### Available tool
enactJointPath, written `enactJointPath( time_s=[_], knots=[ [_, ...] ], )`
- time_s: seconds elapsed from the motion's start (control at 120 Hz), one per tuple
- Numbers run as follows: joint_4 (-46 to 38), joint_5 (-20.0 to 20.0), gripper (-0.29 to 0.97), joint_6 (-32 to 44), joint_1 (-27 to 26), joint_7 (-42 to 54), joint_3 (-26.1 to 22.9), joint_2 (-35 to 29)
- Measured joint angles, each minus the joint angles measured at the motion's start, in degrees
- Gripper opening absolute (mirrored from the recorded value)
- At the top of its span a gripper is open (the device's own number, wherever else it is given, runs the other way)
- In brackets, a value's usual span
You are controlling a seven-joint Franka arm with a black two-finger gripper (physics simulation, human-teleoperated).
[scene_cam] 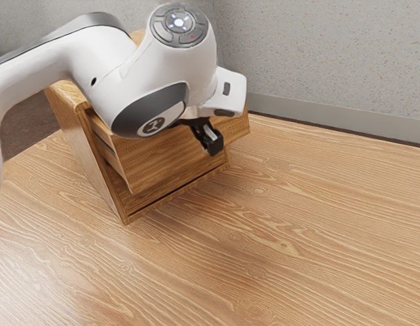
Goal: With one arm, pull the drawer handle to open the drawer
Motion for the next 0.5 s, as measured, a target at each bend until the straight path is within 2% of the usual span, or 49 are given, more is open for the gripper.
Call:
enactJointPath(
  time_s=[0.292, 0.5],
  knots=[
    [-2.5, 1.1, 0.65, -0.4, -4.6, -2.7, 0.0, -2.0],
    [-3.9, 1.7, 0.63, -1.0, -6.9, -4.8, 0.0, -3.6]
  ],
)
